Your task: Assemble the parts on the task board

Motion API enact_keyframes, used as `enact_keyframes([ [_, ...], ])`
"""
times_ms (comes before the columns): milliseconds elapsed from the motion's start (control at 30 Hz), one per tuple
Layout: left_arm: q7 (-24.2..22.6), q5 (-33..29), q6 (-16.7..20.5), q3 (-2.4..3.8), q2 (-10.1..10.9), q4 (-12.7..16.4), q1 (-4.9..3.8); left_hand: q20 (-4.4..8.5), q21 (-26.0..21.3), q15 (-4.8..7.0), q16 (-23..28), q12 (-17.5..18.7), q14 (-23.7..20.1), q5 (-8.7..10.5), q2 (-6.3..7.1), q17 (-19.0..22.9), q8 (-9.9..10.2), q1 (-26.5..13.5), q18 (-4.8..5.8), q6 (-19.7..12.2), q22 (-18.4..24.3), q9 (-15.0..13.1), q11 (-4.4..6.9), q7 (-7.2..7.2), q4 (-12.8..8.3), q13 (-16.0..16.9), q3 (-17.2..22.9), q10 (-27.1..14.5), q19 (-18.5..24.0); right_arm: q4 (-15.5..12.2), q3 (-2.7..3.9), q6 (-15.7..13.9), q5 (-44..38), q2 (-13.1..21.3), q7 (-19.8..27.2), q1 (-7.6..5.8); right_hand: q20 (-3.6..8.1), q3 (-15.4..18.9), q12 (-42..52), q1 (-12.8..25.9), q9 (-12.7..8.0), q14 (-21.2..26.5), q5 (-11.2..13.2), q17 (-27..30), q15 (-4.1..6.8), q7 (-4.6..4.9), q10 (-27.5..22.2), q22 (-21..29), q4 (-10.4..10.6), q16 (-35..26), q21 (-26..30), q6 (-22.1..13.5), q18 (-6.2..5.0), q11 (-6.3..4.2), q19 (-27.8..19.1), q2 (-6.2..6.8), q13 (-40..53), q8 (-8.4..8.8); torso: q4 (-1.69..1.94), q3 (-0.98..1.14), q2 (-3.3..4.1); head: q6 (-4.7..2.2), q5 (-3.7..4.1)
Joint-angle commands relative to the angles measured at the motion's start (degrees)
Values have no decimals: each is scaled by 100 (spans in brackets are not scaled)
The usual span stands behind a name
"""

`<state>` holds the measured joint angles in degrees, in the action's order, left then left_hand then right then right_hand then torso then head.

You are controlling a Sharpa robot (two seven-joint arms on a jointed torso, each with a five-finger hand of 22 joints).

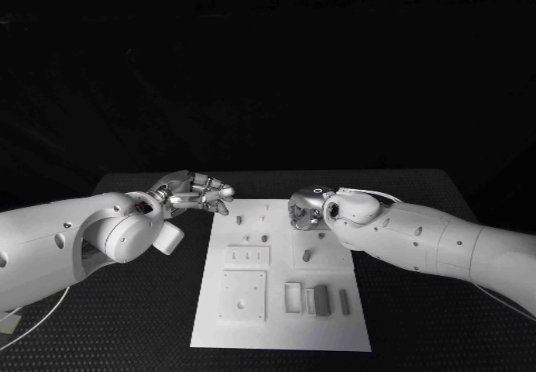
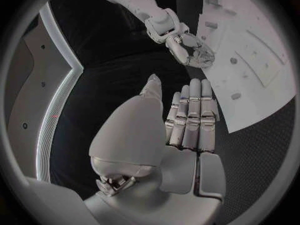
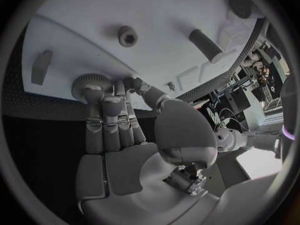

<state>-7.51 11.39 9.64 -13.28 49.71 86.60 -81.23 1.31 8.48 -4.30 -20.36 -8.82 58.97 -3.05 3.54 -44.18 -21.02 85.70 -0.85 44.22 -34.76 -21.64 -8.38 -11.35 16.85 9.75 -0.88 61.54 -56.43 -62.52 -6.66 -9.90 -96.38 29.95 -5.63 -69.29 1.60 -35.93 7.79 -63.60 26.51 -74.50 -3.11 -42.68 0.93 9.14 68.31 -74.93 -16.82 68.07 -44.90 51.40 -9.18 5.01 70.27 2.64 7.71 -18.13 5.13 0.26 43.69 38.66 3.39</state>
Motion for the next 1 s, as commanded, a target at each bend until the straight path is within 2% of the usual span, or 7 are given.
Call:
enact_keyframes([
  [33,-27,-10,-25,-7,-21,-6,-8,0,-19,-10,25,29,38,2,-5,-8,24,-66,-20,33,-9,7,6,-14,-11,7,27,46,-47,-2,-40,31,-161,-21,-160,68,39,-42,45,-87,12,-7,-23,6,56,2,61,-143,11,55,-50,45,-582,-3,-7,-6,24,-41,-4,4,12,-10,8],
  [200,-23,-21,-26,-12,-26,2,-8,0,-20,-10,29,33,38,2,-6,-11,25,-70,-20,34,-10,8,6,-14,-10,7,28,48,-47,-16,-40,-47,-161,-11,-178,70,38,-37,58,-90,31,-18,-23,3,68,-13,100,-142,15,101,-95,81,-582,-16,3,-5,50,-58,7,-3,16,-22,32],
  [400,-22,-22,-24,-13,-17,4,-9,0,-22,-11,32,36,38,2,-3,-14,27,-72,-19,34,-10,9,6,-14,-11,7,27,49,-47,-30,-40,-109,-161,0,-186,74,38,-38,81,-83,63,-33,-23,-7,93,-41,170,-141,24,183,-168,151,-582,-42,19,-51,93,-89,0,6,29,-31,26],
  [767,-30,-33,-37,-14,-12,-13,-9,0,-28,-12,51,58,42,2,-3,-33,36,-128,-18,40,-14,17,5,-14,-8,9,25,59,-48,-145,-36,-519,-170,30,-292,76,41,-58,98,-56,97,-40,-25,-15,122,-76,243,-141,22,280,-260,228,-582,-71,37,-115,139,-116,12,4,39,-61,15],
  [1000,-29,-33,-40,-14,-23,-24,-9,1,-30,-11,55,62,43,2,-1,-38,36,-129,-19,44,-14,18,6,-13,-10,10,28,63,-48,-179,-24,-788,-245,-3,-356,75,40,-45,93,-3,107,-35,-23,-15,125,-79,256,-139,29,317,-298,240,-582,-75,39,-60,155,-113,16,0,46,-80,28],
])
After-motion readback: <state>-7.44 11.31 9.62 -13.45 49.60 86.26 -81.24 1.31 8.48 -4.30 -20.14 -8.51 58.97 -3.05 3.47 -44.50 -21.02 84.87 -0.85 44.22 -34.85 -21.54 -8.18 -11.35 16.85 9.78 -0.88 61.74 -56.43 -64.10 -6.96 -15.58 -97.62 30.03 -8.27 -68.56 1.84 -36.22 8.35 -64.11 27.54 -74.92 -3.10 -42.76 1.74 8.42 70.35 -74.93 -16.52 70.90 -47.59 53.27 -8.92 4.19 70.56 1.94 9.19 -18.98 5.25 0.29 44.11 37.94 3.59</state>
